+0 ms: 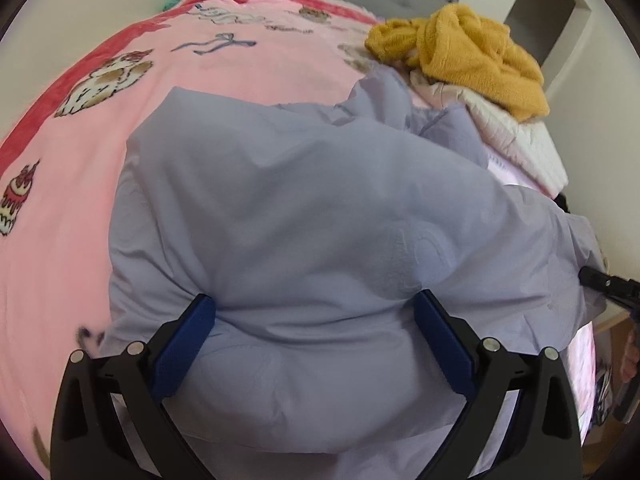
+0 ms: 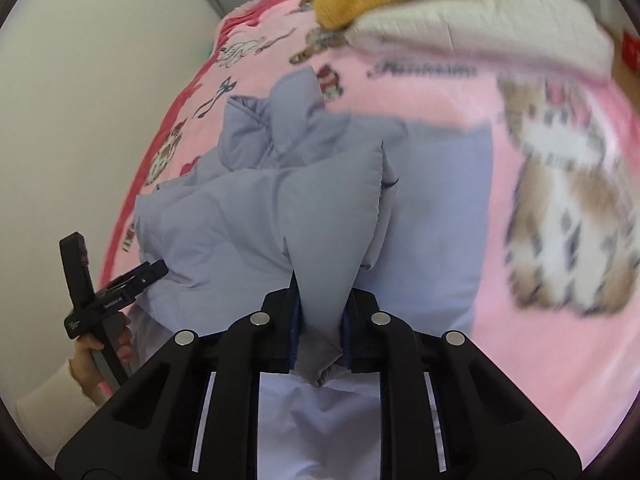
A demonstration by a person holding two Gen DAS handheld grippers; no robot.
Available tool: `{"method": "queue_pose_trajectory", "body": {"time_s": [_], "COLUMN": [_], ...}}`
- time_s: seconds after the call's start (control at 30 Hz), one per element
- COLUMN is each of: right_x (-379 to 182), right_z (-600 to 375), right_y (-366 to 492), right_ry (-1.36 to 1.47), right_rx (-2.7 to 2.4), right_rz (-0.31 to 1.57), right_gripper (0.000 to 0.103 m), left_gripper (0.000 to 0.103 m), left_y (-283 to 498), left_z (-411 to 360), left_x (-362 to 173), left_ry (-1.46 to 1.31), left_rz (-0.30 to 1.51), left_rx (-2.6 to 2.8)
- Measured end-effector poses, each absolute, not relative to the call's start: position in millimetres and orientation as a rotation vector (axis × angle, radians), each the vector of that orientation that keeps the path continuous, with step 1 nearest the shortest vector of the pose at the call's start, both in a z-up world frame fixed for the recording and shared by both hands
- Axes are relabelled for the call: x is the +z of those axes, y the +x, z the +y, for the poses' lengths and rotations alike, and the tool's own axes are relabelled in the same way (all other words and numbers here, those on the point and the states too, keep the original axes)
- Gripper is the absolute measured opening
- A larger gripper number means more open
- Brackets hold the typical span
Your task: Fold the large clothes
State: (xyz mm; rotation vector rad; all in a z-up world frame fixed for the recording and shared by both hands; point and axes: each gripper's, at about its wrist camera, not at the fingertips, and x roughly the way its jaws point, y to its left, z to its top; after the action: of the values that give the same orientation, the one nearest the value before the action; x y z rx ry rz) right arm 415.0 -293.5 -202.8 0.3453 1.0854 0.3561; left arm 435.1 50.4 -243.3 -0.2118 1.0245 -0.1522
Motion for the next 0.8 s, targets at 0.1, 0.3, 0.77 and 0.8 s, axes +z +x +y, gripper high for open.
{"method": "queue_pose_trajectory", "body": {"time_s": [0.1, 0.3, 0.77, 0.8], "right_x": [-171.4, -206.1, -204.0, -191.3], "right_z": [-295.0, -299.1, -323.4, -324.0], "right_y": [421.7, 427.3, 378.7, 373.8], "right_ry": [0.273, 0.224, 0.34, 0.328], "right_rx": [0.343, 0.281, 0.209, 0.212], "right_rz": [1.085, 1.203, 1.014, 0.958], "right_gripper": [0.015, 0.016, 0.046, 0.047], "left_gripper": [0.098, 0.098, 0.098, 0.098], "left_y": [432.6, 437.5, 414.8, 411.5], "left_z": [42.0, 29.5, 38.4, 45.4], "left_x": [-242.9, -247.4, -216.1, -205.0], "left_ry": [-0.27, -0.219, -0.124, -0.133], "left_rz": [1.004, 1.018, 0.879, 0.844], "left_rx": [-0.144, -0.114, -0.181, -0.19]}}
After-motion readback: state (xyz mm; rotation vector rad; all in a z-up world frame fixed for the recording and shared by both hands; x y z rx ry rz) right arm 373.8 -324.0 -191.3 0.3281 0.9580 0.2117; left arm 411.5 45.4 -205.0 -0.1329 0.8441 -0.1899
